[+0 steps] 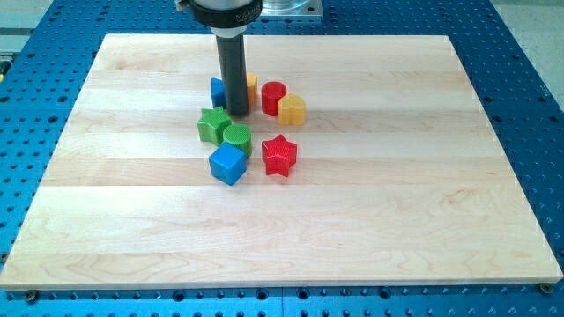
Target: Slide the red circle above the red star
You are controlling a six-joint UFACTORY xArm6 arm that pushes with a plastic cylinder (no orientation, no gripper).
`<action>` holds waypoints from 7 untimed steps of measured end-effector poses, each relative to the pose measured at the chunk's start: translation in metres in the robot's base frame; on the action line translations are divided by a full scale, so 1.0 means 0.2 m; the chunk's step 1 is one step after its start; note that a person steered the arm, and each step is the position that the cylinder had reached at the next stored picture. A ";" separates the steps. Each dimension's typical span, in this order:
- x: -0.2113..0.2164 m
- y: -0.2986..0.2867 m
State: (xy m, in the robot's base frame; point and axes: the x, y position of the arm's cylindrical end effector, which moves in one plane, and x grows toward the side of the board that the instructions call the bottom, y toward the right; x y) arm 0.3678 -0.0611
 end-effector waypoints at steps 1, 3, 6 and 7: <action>0.02 -0.24; -0.05 -0.49; -0.09 0.54; -0.10 0.90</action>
State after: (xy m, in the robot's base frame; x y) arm 0.3485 0.1181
